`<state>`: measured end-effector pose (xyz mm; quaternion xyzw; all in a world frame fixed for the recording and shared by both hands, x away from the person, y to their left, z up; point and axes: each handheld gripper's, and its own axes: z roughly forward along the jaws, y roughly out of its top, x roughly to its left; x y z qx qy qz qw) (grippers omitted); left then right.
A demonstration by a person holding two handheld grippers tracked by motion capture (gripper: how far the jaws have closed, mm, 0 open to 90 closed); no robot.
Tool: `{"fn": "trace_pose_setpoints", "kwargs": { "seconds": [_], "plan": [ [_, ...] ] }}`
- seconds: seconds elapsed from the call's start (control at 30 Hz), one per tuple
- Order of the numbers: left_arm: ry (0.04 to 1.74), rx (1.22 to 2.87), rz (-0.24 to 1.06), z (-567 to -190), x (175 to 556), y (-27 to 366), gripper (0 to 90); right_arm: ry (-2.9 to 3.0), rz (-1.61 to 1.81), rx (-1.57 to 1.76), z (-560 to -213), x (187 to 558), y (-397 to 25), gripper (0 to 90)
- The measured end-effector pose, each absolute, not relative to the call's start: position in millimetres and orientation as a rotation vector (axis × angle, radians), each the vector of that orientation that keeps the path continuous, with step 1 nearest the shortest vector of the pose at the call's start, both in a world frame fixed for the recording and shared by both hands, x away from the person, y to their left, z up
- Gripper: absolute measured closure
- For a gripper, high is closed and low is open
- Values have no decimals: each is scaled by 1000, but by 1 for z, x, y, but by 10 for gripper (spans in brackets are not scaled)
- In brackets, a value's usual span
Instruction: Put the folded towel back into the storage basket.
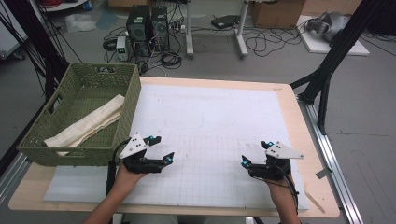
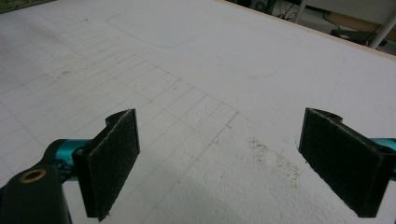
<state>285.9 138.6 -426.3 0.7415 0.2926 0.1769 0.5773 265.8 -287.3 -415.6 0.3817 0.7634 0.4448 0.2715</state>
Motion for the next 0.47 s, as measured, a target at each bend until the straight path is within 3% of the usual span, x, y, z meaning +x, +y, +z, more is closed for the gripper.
{"fn": "trace_pose_setpoints", "kwargs": {
  "seconds": [0.47],
  "plan": [
    [701,1740,412,-428,289,140,217,2053,1213,1023,-416,267,-289,118]
  ]
}}
